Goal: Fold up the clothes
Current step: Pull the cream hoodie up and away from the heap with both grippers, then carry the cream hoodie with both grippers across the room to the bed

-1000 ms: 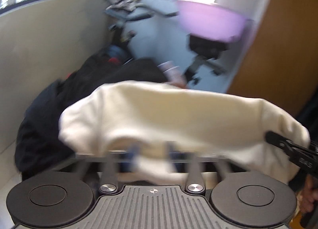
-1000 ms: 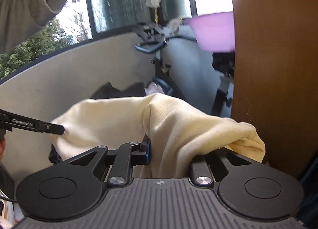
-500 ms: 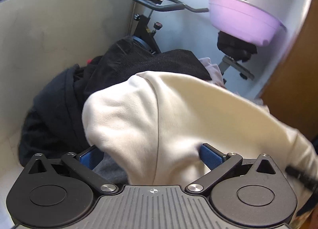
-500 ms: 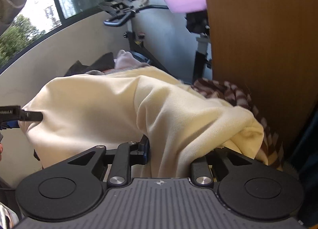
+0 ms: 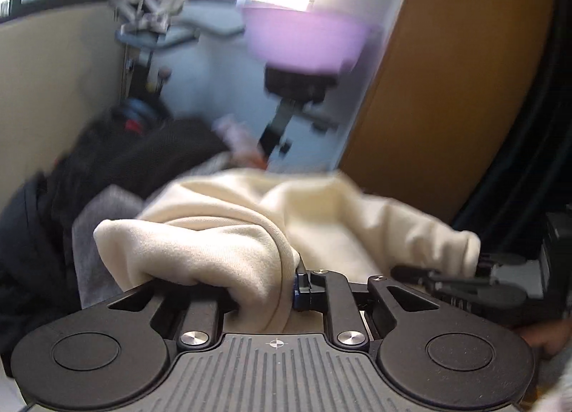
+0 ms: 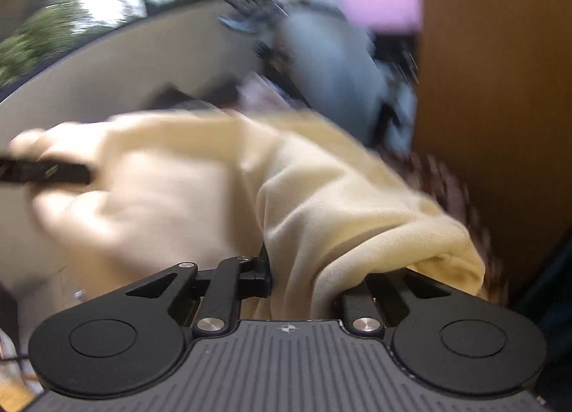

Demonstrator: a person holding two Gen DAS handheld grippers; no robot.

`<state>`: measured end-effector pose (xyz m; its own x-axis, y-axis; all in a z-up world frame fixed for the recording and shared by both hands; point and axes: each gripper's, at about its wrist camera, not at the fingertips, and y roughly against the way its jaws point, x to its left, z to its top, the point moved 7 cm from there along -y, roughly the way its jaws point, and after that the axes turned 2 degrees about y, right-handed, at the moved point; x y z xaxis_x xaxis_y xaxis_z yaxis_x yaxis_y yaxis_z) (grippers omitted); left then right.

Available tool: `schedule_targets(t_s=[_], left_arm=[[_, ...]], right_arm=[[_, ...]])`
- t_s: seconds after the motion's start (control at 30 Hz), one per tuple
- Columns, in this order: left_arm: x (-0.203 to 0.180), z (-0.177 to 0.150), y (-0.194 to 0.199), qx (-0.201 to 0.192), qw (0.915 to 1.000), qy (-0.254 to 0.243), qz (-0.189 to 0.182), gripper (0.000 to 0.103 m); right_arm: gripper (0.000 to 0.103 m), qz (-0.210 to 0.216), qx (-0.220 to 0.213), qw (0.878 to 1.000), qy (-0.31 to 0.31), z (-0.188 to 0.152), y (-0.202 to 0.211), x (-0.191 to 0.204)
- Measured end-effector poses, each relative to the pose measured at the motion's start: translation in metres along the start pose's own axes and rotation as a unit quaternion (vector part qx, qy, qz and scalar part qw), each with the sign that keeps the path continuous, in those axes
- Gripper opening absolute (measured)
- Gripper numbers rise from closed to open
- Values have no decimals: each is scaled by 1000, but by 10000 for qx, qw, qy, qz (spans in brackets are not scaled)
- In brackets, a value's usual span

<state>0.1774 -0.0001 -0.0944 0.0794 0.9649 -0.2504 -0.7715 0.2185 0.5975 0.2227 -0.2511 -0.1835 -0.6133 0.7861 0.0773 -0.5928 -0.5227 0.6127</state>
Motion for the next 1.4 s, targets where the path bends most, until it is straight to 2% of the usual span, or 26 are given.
schedule_targets(t_s=[0.07, 0.13, 0.23, 0.37, 0.53, 0.7, 0.8, 1.07, 1.27, 1.4], left_arm=[[-13, 20, 19, -365, 9993, 53, -91, 16], [-28, 39, 38, -707, 9972, 106, -194, 16], [-53, 58, 57, -939, 9953, 107, -228, 16], [-87, 62, 89, -1141, 9928, 299, -231, 16], [-129, 61, 138, -1560, 9866, 308, -369, 16], [-167, 64, 180, -1921, 9797, 194, -535, 16], [-189, 56, 200, -2001, 9777, 60, -638, 16], [-243, 7, 249, -2106, 9709, -162, -1130, 16], [-299, -39, 286, -2154, 9637, -347, -1538, 17], [-336, -70, 300, -2081, 9603, -222, -1847, 17]], right_arm=[[15, 77, -396, 9991, 95, 15, 24, 7], [15, 181, -739, 9970, -112, 29, 47, 2], [15, 337, -1180, 9915, -437, 50, 79, -8], [15, 349, -1607, 9860, -291, 62, 115, -13], [15, 564, -2189, 9725, -555, 67, 163, -29], [15, 426, -2616, 9632, -450, 71, 209, -47], [15, 325, -2851, 9573, -362, 69, 236, -49], [15, -213, -3270, 9442, -326, 21, 321, -39], [15, -699, -3286, 9412, -345, -21, 395, -40], [15, -963, -3080, 9459, -331, -52, 435, -44]])
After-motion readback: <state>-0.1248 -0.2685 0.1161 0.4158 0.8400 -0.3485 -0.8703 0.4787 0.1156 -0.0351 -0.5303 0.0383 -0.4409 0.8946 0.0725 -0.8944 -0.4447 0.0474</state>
